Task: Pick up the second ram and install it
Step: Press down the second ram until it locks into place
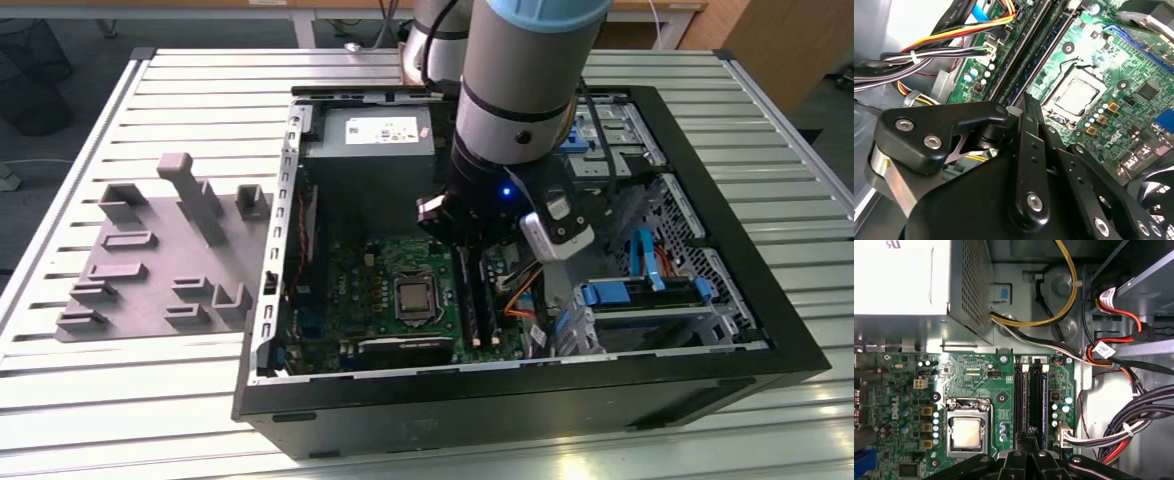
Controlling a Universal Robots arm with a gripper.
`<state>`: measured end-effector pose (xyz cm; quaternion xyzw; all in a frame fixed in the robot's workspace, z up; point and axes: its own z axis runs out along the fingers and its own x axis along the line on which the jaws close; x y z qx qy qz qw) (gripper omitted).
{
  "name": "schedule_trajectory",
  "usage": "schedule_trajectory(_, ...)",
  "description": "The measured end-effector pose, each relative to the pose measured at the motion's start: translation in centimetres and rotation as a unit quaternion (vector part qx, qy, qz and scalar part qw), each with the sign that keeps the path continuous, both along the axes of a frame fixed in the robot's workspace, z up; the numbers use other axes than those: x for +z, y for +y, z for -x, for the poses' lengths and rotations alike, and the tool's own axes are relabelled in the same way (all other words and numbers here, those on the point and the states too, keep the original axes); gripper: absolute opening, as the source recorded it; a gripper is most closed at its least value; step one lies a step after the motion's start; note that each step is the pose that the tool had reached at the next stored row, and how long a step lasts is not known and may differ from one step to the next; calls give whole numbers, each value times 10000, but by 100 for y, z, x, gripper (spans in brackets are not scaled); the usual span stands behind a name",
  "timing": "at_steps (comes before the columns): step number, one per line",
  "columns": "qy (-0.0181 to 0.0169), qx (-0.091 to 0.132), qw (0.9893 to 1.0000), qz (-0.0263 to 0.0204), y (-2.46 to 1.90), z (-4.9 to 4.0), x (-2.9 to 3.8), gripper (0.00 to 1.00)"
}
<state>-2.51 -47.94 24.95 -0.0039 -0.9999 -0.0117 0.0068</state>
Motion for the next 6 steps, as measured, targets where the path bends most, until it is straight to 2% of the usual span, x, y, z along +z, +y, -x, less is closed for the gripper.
schedule_trajectory(6, 0, 0, 10000, 1, 0, 1, 5, 13)
